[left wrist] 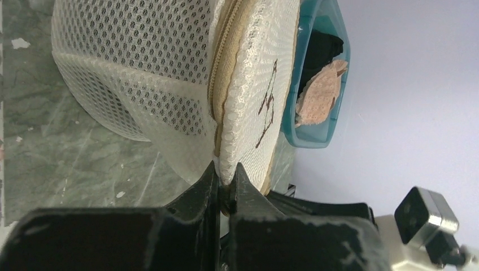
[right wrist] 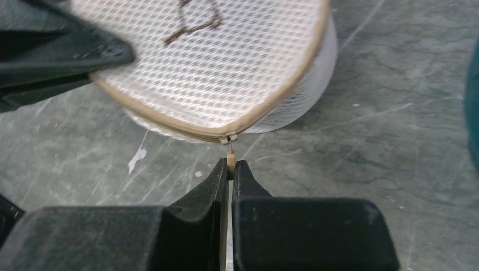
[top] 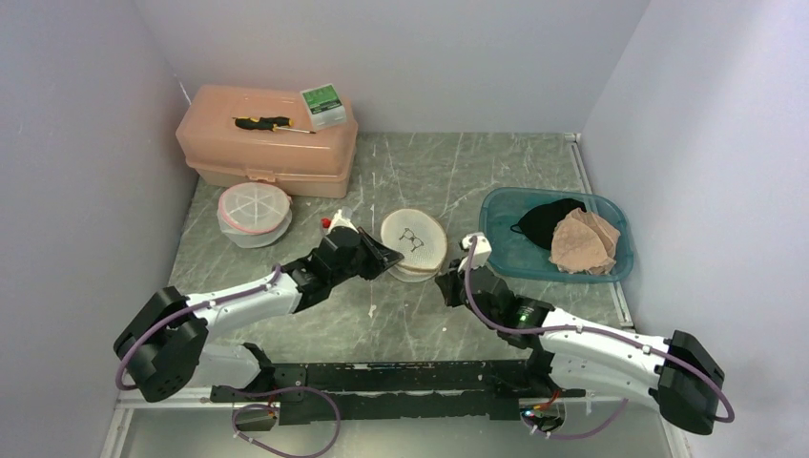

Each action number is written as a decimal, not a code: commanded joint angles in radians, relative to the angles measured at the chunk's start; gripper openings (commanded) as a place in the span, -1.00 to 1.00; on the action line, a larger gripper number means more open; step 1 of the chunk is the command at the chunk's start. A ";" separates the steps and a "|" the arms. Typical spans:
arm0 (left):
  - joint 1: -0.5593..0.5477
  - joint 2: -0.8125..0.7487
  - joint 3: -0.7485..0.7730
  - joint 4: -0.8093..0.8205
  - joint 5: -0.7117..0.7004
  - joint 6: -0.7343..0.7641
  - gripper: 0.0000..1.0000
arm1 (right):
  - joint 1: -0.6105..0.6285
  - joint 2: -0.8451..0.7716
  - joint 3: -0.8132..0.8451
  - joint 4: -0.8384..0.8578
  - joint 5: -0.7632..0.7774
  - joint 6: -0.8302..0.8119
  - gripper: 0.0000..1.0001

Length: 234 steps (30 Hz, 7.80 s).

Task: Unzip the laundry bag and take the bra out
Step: Unzip the laundry bag at the center of the board.

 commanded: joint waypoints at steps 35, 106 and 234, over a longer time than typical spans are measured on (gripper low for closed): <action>0.286 0.368 0.145 0.500 0.826 0.337 0.07 | 0.184 0.017 0.037 -0.005 0.166 0.029 -1.00; 0.045 0.051 0.014 0.036 0.171 0.073 -0.94 | -0.049 -0.158 -0.036 -0.056 0.046 -0.052 -1.00; 0.128 -0.320 0.002 -0.246 0.234 0.200 0.88 | 0.253 -0.058 -0.033 0.030 0.228 -0.011 -1.00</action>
